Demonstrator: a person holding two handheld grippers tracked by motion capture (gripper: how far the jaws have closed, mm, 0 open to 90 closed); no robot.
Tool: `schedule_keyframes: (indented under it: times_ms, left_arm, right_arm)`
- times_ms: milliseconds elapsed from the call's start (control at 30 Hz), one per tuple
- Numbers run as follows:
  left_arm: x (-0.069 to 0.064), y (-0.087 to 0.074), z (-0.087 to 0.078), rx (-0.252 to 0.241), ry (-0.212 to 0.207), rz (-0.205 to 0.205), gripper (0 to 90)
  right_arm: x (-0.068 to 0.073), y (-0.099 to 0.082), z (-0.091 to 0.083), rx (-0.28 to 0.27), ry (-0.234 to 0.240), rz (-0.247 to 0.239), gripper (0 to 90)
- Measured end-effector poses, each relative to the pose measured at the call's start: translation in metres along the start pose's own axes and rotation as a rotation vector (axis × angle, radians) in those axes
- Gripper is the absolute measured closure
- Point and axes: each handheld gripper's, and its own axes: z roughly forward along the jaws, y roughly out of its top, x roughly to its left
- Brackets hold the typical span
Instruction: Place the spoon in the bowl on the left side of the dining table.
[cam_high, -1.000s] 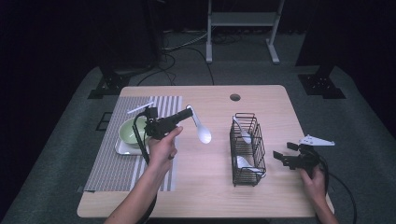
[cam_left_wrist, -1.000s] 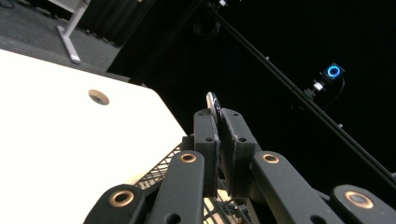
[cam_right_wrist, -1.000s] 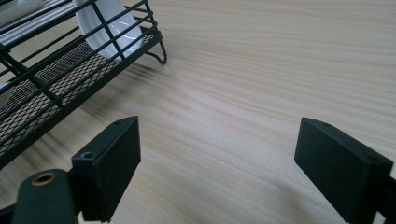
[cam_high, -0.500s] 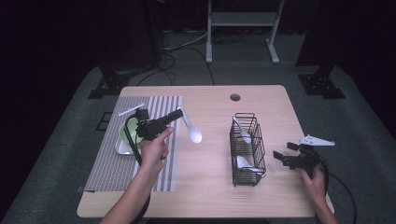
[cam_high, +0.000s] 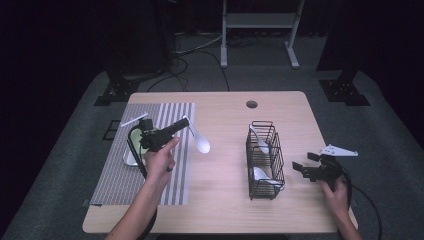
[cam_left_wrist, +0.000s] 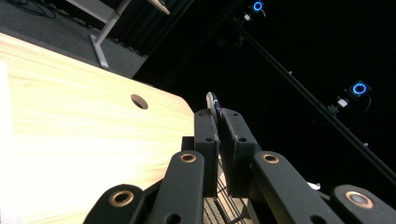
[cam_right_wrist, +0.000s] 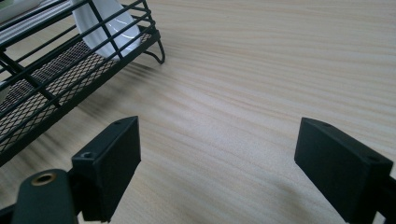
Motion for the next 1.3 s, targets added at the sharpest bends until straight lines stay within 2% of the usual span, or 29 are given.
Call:
schedule_keyframes:
  times_ms: [633, 933, 1300]
  left_arm:
    - [0.020, 0.005, -0.015, -0.028, 0.031, -0.024, 85.8]
    - [0.030, 0.013, -0.028, -0.062, 0.060, -0.032, 85.8]
    - [0.041, 0.019, -0.035, -0.082, 0.089, -0.044, 85.7]
  right_arm:
    - [0.000, 0.000, 0.000, 0.001, -0.003, 0.001, 13.4]
    - [0.000, 0.000, 0.000, 0.001, -0.003, 0.002, 13.4]
    - [-0.001, 0.000, 0.000, -0.001, -0.006, 0.004, 13.4]
